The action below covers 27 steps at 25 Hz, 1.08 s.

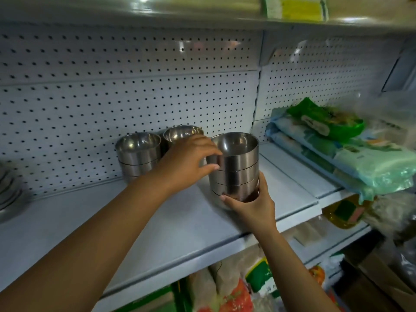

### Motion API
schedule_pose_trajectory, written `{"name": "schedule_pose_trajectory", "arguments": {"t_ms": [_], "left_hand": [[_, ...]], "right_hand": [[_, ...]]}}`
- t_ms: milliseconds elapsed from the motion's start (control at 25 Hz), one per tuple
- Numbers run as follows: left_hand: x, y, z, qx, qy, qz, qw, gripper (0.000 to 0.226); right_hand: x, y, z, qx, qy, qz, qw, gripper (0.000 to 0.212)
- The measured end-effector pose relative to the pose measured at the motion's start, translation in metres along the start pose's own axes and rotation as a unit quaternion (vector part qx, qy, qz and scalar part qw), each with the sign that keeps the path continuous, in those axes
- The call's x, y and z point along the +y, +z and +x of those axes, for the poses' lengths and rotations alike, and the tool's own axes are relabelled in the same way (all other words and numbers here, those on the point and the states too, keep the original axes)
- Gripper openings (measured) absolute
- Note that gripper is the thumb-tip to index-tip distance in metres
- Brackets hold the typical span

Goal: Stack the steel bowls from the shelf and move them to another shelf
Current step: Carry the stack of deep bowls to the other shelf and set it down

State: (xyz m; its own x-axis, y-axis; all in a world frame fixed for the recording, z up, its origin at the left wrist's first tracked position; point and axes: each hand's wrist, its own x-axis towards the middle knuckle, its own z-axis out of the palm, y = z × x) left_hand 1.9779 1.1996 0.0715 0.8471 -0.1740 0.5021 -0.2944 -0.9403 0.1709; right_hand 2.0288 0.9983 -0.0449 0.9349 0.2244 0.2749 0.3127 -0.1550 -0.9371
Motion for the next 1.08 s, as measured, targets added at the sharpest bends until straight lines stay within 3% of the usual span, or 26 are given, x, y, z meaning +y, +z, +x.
{"name": "schedule_pose_trajectory", "arguments": {"t_ms": [320,640,880,1080], "left_hand": [[-0.033,0.021,0.045,-0.014,0.001,0.036,0.999,0.037],[-0.052,0.024,0.073,-0.068,-0.016,0.113,0.991,0.065],[-0.073,0.019,0.081,-0.143,-0.053,0.177,0.972,0.082],[-0.082,0.017,0.089,-0.159,-0.084,0.145,0.973,0.082]], "right_hand": [[0.027,0.018,0.058,-0.008,0.004,0.012,1.0,0.105],[0.048,0.034,0.132,-0.012,0.03,-0.103,0.994,0.115],[0.046,0.053,0.173,-0.039,0.045,-0.115,0.992,0.124],[0.042,0.059,0.187,-0.057,0.048,-0.117,0.99,0.111]]}}
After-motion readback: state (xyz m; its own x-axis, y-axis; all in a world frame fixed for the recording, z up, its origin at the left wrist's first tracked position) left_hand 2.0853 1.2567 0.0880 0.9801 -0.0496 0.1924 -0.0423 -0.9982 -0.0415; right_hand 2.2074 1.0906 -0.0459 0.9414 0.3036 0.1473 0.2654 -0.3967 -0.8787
